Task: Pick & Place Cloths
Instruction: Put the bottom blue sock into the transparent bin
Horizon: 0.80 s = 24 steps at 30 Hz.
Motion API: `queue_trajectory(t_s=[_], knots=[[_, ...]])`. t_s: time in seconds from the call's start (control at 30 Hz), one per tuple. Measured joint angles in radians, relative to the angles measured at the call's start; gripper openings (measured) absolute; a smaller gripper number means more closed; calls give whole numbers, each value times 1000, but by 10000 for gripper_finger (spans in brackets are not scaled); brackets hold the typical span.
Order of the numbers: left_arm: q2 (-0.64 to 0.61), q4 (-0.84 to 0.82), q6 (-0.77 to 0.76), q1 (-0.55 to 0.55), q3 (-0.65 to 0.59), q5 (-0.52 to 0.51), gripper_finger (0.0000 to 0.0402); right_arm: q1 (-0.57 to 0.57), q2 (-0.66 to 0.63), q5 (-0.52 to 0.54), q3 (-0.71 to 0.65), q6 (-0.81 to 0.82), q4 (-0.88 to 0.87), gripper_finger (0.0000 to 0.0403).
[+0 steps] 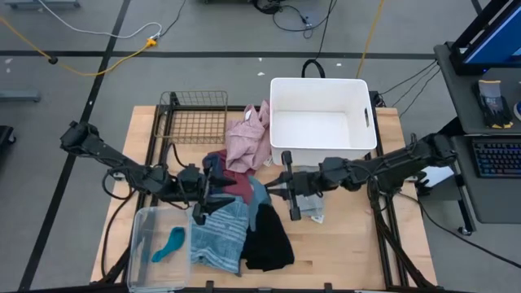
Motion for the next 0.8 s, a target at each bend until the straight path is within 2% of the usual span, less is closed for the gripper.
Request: queue_trajectory(t_s=[0.17,0.27,0.4,0.57,0.8], knots=[[16,-1,6,5,29,1,280,-10,33,-3,1,24,71,1],[45,-16,15,21,69,39,280,-12,74,-29,10,39,102,1],[89,-112,3,46,138,103,281,-16,104,-28,34,46,119,1],[132,-222,0,61,209,111,281,-16,106,-29,52,46,119,1],[190,-217,-4,97,265,195,281,-16,106,-28,53,51,109,1]])
